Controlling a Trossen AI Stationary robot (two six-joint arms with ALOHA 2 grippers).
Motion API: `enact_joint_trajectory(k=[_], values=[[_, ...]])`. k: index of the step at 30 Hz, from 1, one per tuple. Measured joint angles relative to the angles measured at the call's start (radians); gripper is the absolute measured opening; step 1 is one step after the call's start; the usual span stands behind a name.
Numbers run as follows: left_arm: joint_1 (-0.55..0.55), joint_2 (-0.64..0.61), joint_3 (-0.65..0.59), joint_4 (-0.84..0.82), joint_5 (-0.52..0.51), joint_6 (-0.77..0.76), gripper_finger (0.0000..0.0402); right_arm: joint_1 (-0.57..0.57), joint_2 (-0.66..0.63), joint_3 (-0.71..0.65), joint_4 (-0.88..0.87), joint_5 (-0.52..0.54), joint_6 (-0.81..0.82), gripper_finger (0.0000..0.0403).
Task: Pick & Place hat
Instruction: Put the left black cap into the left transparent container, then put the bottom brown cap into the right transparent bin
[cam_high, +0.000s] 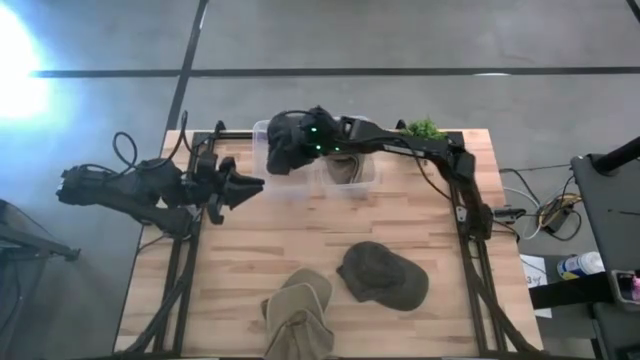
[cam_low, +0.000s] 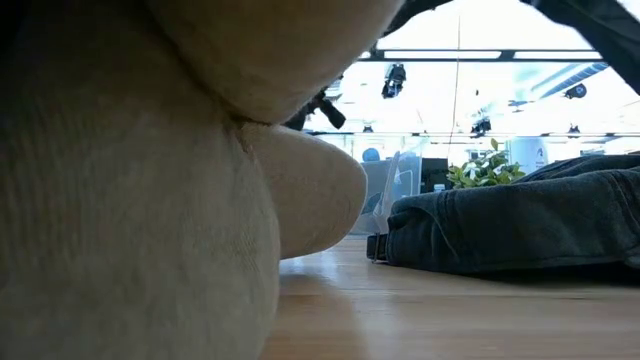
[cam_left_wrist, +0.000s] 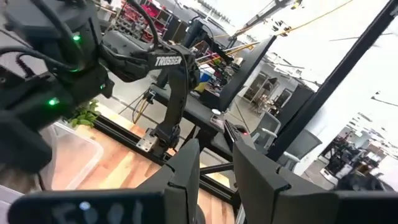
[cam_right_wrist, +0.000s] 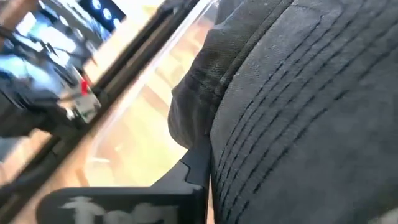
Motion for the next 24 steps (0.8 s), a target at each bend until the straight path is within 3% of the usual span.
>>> enact_joint_trajectory(k=[5,10,16,24], values=[[0.000,0.000,0.000,0.000,-0.040,0.010,0.0092,0.007,0.125,0.210,-0.131,-0.042,-0.055,0.0085],[0.000,0.001,0.000,0.009,-0.041,0.007,0.0092,0.017,0.163,0.327,-0.189,-0.059,-0.118,0.0150],[0.000,0.003,0.000,0.045,-0.041,-0.038,0.0092,0.044,0.131,0.333,-0.225,-0.058,-0.197,0.0206],[0.000,0.025,-0.010,-0.038,0.001,-0.054,0.0092,0.107,0.045,0.323,-0.249,-0.004,-0.291,0.0232]])
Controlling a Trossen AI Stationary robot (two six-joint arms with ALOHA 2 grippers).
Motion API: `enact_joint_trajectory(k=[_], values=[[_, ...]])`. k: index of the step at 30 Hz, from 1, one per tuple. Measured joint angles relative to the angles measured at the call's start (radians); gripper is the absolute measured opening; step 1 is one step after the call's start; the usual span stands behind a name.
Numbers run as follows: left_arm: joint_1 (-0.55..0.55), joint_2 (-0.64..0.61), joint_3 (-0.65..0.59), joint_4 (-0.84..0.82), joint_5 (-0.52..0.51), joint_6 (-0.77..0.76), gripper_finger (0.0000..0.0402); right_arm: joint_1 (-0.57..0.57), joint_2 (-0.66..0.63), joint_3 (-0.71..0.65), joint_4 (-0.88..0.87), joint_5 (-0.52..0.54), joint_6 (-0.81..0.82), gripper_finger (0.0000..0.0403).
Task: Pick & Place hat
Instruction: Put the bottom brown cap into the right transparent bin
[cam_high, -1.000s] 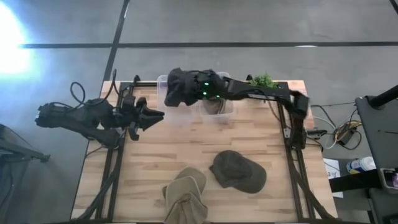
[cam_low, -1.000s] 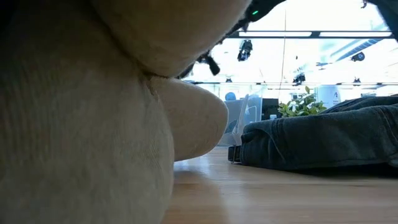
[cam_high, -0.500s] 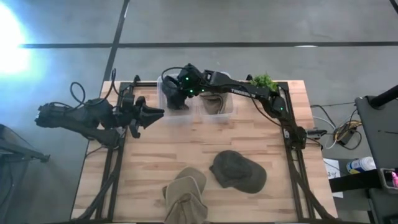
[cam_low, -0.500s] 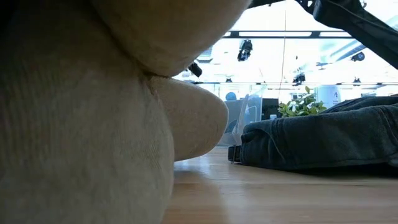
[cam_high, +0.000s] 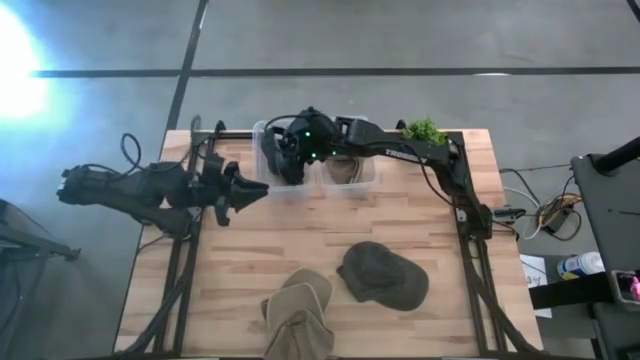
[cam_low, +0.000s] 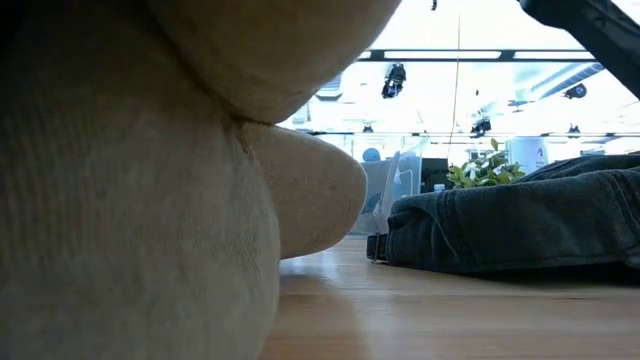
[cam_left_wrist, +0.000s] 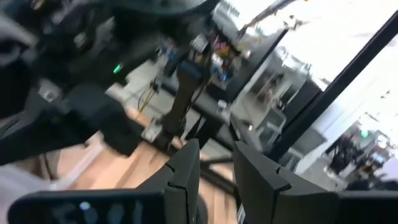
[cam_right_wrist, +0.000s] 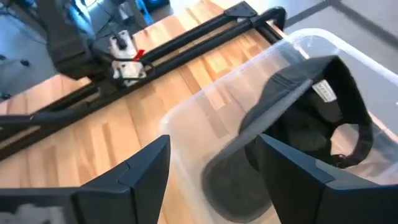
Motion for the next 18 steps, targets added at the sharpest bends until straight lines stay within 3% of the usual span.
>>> enact_joint_trajectory(k=[7,10,13,18], values=[[0.000,0.019,0.000,-0.319,0.091,-0.123,0.0092,0.064,-0.049,0.000,-0.126,0.013,-0.155,0.0240],[-0.008,0.024,0.000,-0.452,0.183,-0.217,0.0092,0.106,-0.047,-0.002,-0.244,0.009,-0.171,0.0237],[-0.042,0.039,0.000,-0.543,0.268,-0.242,0.0092,0.140,-0.046,-0.019,-0.299,0.005,-0.157,0.0232],[-0.133,0.070,0.000,-0.624,0.287,-0.246,0.0092,0.196,-0.047,-0.096,-0.318,0.006,-0.052,0.0226]])
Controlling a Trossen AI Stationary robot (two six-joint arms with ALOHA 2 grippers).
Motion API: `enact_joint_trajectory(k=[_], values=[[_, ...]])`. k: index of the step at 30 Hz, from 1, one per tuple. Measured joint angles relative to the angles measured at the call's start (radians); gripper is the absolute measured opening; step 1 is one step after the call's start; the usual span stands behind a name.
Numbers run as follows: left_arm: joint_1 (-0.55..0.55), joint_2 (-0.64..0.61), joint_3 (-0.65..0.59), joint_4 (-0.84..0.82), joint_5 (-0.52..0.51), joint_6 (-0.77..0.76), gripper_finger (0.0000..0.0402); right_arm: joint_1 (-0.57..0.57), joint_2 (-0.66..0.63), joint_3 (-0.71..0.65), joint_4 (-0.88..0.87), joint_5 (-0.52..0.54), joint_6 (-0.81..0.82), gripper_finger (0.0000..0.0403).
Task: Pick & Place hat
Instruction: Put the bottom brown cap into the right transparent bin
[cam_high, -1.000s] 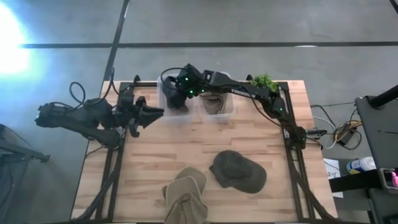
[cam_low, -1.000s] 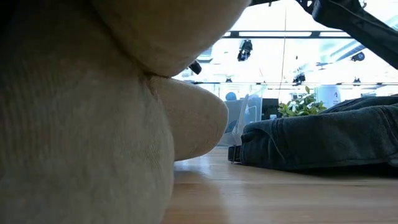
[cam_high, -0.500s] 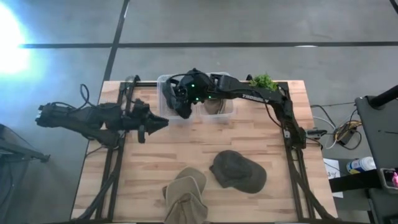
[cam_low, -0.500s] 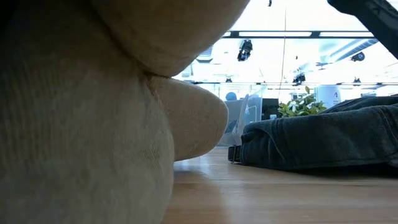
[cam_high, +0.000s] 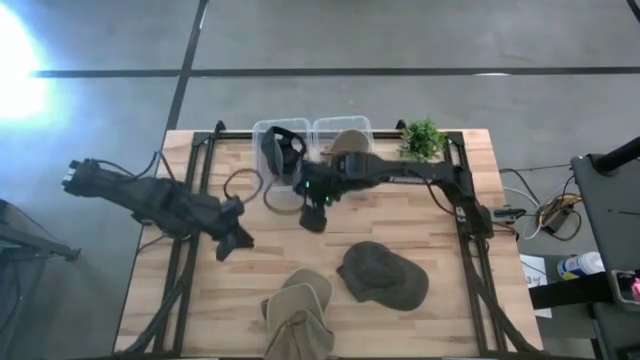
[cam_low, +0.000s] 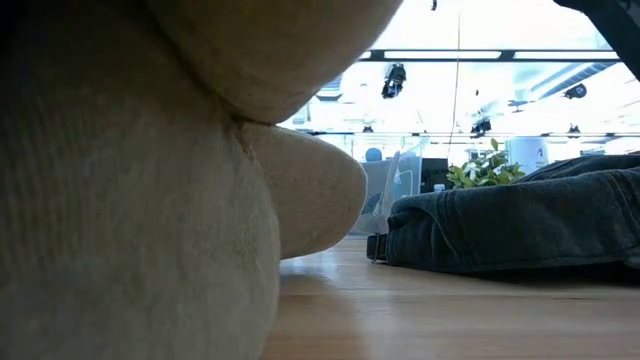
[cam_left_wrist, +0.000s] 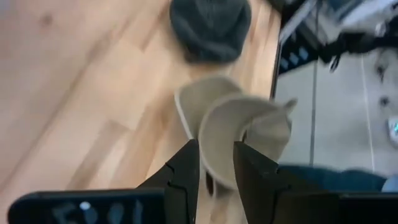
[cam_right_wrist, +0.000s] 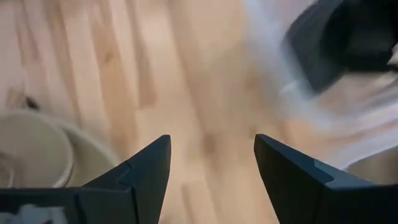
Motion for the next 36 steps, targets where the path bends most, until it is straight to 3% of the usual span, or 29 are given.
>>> enact_joint_trajectory(k=[8,15,20,27,31,36], values=[[-0.140,0.125,-0.002,0.042,-0.029,-0.007,0.0092,0.116,-0.017,-0.165,-0.017,-0.008,0.166,0.0226],[-0.185,0.291,-0.002,0.210,-0.029,-0.050,0.0092,0.179,-0.066,-0.350,0.028,-0.271,0.249,0.0226],[-0.215,0.397,-0.002,0.253,0.019,-0.133,0.0092,0.215,-0.106,-0.516,0.203,-0.365,0.326,0.0226],[-0.318,0.535,-0.002,0.333,0.060,-0.280,0.0092,0.254,-0.158,-0.696,0.570,-0.372,0.523,0.0226],[-0.366,0.603,-0.003,0.451,0.057,-0.371,0.0092,0.264,-0.152,-0.733,0.715,-0.394,0.602,0.0226],[-0.395,0.683,-0.003,0.572,0.032,-0.444,0.0092,0.275,-0.128,-0.728,0.744,-0.459,0.646,0.0226]])
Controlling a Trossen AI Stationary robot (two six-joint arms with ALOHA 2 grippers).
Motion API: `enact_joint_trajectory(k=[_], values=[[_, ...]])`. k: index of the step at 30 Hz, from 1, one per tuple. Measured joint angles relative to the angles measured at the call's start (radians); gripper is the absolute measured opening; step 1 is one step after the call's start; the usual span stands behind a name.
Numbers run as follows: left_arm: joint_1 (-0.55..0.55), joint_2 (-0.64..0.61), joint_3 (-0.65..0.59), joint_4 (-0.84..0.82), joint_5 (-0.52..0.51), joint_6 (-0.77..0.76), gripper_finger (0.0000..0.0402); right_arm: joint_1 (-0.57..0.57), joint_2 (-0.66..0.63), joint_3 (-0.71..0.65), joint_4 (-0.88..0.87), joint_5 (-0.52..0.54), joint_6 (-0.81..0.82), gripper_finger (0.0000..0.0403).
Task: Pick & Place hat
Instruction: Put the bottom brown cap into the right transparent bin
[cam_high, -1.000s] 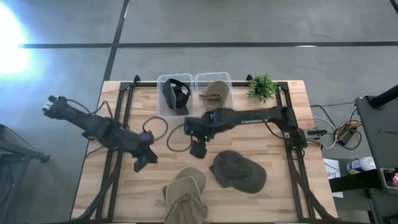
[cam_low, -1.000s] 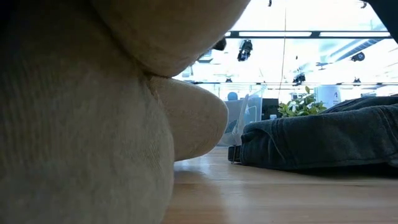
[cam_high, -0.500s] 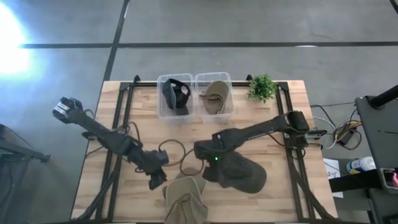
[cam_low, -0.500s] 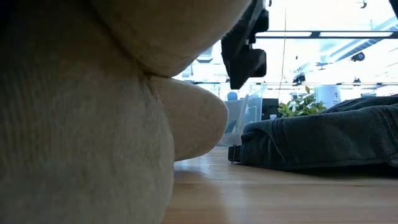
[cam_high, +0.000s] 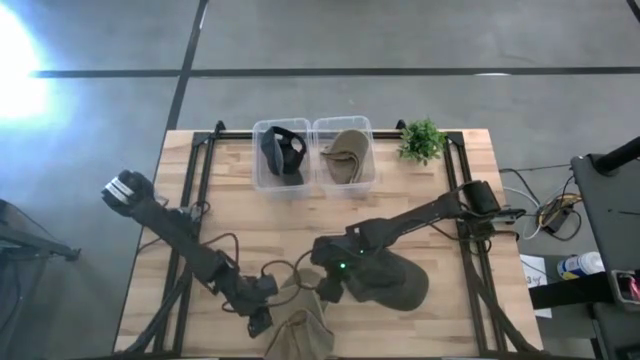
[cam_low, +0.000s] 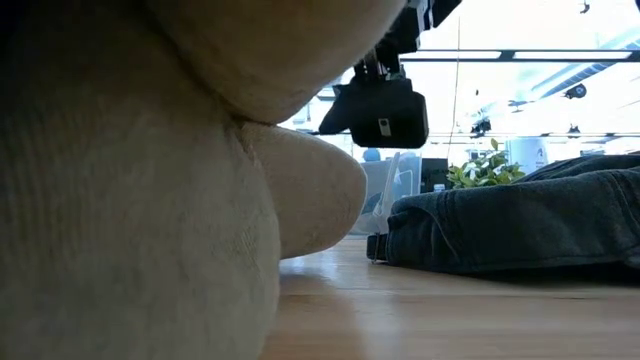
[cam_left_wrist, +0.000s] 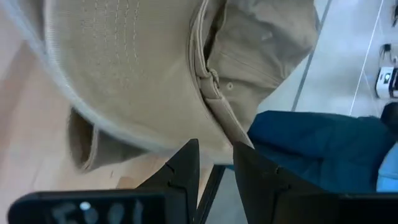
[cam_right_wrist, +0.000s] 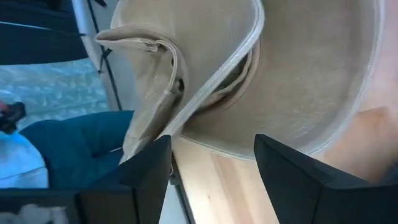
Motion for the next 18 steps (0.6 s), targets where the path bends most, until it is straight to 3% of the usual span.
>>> enact_joint_trajectory(k=[9,18], values=[[0.000,0.174,0.004,0.175,-0.037,-0.017,0.0092,0.028,0.036,0.021,0.082,-0.040,0.124,0.0226],[0.011,0.220,0.005,0.294,-0.197,-0.014,0.0092,0.042,0.048,0.019,0.106,0.010,0.171,0.0226]])
